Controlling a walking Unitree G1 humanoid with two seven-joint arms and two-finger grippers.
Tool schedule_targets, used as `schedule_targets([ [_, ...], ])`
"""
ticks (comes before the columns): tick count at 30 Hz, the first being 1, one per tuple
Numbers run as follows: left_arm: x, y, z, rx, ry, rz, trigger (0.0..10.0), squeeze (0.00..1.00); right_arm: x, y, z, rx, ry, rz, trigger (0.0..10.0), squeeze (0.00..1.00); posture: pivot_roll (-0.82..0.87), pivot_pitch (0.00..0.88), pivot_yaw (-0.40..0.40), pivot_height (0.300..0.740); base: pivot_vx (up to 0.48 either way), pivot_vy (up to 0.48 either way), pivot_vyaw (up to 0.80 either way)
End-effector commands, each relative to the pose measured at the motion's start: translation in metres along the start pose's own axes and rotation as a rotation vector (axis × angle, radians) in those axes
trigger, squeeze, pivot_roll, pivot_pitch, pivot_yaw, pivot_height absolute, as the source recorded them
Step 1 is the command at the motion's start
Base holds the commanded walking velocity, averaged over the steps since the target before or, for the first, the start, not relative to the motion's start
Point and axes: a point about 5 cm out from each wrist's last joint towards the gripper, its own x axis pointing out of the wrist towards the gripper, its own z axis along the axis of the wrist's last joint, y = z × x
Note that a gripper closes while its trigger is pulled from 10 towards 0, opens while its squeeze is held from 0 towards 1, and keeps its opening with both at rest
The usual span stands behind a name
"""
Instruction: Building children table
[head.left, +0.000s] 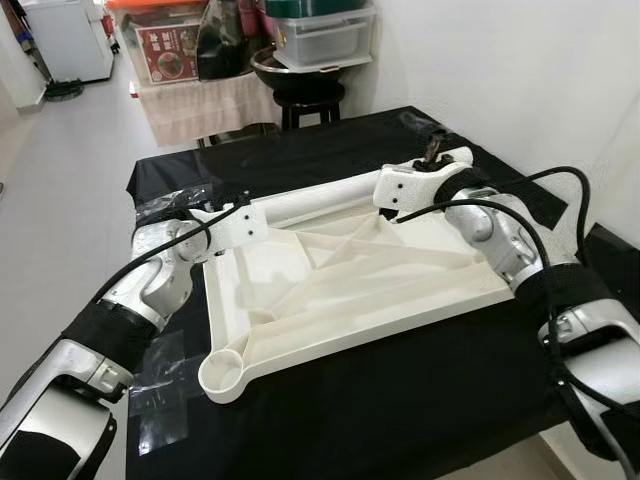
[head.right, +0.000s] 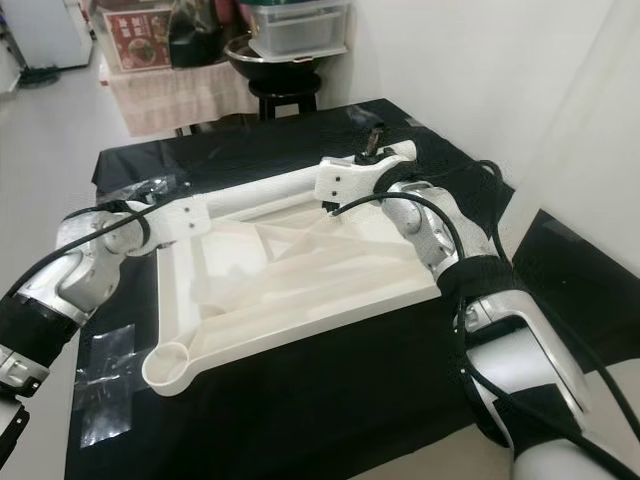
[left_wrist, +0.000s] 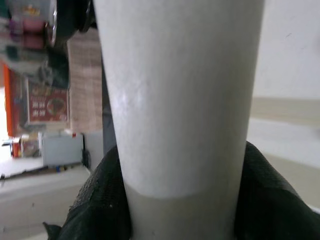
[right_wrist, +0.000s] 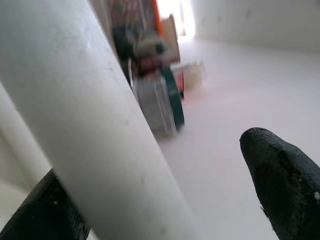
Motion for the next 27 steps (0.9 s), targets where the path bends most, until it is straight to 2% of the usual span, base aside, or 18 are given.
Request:
schedule_targets([
  [1, 0.002, -0.007, -0.015, 0.037, 0.054, -0.024, 0.0, 0.0, -0.005, -0.012, 0.01, 0.116, -0.097, -0.007, 10.0, 1.0, -0.1, 0.068, 0.033, 0.74, 0.0, 0.0, 0.0],
  [3, 0.002, -0.004, -0.017, 0.02, 0.06, -0.007, 0.0, 0.0, -0.009, -0.009, 0.009, 0.153, -0.099, 0.012, 10.0, 0.98, -0.1, 0.068, 0.033, 0.74, 0.0, 0.0, 0.0],
  [4, 0.002, -0.002, -0.019, 0.007, 0.064, 0.009, 0.0, 0.0, -0.012, -0.006, 0.006, 0.166, -0.094, 0.026, 10.0, 0.9, -0.1, 0.068, 0.033, 0.74, 0.0, 0.0, 0.0],
  [5, 0.002, 0.0, -0.02, 0.0, 0.066, 0.019, 0.0, 0.0, -0.014, -0.004, 0.004, 0.168, -0.09, 0.031, 10.0, 0.9, -0.1, 0.068, 0.033, 0.74, 0.0, 0.0, 0.0],
  [6, 0.002, 0.006, -0.025, -0.023, 0.078, 0.05, 0.0, 0.0, -0.02, 0.001, -0.005, 0.169, -0.054, 0.041, 10.0, 0.6, -0.1, 0.072, 0.036, 0.74, 0.0, 0.0, 0.0],
  [8, 0.001, 0.01, -0.028, -0.037, 0.086, 0.068, 0.0, 0.0, -0.023, 0.004, -0.01, 0.173, -0.029, 0.047, 10.0, 0.6, -0.1, 0.071, 0.036, 0.74, 0.0, 0.0, 0.0],
  [9, 0.001, 0.012, -0.03, -0.047, 0.092, 0.081, 0.0, 0.0, -0.026, 0.006, -0.014, 0.174, -0.014, 0.05, 10.0, 0.53, -0.1, 0.071, 0.036, 0.74, 0.0, 0.0, 0.0],
  [11, 0.0, 0.016, -0.035, -0.058, 0.103, 0.1, 0.0, 0.0, -0.029, 0.007, -0.02, 0.169, 0.017, 0.041, 10.0, 0.52, -0.1, 0.072, 0.037, 0.74, 0.0, 0.0, 0.0],
  [12, 0.0, 0.019, -0.04, -0.062, 0.118, 0.116, 0.0, 0.0, -0.032, 0.004, -0.027, 0.162, 0.051, 0.022, 10.0, 0.48, -0.1, 0.072, 0.04, 0.74, 0.0, 0.0, 0.0],
  [14, -0.001, 0.023, -0.046, -0.064, 0.137, 0.133, 0.0, 0.0, -0.037, 0.0, -0.036, 0.154, 0.096, 0.002, 10.0, 0.46, -0.1, 0.071, 0.04, 0.74, 0.0, 0.0, 0.0],
  [17, -0.001, 0.023, -0.046, -0.064, 0.137, 0.133, 0.0, 0.0, -0.037, 0.0, -0.036, 0.154, 0.096, 0.002, 10.0, 0.46, -0.1, 0.071, 0.04, 0.74, 0.0, 0.0, 0.0],
  [18, -0.002, 0.024, -0.05, -0.062, 0.146, 0.138, 0.0, 0.0, -0.041, -0.004, -0.044, 0.158, 0.138, -0.007, 10.0, 0.4, -0.1, 0.07, 0.041, 0.74, 0.0, 0.0, 0.0],
  [20, -0.002, 0.024, -0.052, -0.062, 0.148, 0.141, 0.0, 0.0, -0.042, -0.004, -0.046, 0.164, 0.15, -0.006, 10.0, 0.4, -0.1, 0.07, 0.041, 0.74, 0.0, 0.0, 0.0],
  [21, -0.002, 0.025, -0.051, -0.083, 0.133, 0.149, 0.0, 0.0, -0.042, 0.002, -0.044, 0.206, 0.144, 0.014, 10.0, 0.37, -0.1, 0.069, 0.039, 0.74, 0.0, 0.0, 0.0],
  [22, -0.001, 0.025, -0.047, -0.133, 0.1, 0.149, 0.0, 0.0, -0.042, 0.011, -0.039, 0.289, 0.121, 0.048, 10.0, 0.29, -0.1, 0.069, 0.039, 0.74, 0.0, 0.0, 0.0],
  [24, 0.0, 0.025, -0.037, -0.242, 0.008, 0.135, 0.0, 0.0, -0.041, 0.03, -0.024, 0.468, 0.041, 0.129, 10.0, 0.29, -0.1, 0.068, 0.039, 0.74, 0.0, 0.0, 0.0],
  [25, 0.0, 0.027, -0.027, -0.369, -0.084, 0.118, 0.0, 0.0, -0.042, 0.042, -0.009, 0.605, -0.036, 0.2, 10.0, 0.09, -0.1, 0.066, 0.041, 0.74, 0.0, 0.0, 0.0],
  [27, 0.0, 0.027, -0.027, -0.369, -0.084, 0.118, 0.0, 0.0, -0.042, 0.042, -0.009, 0.605, -0.036, 0.2, 10.0, 0.09, -0.1, 0.066, 0.041, 0.74, 0.0, 0.0, 0.0],
])
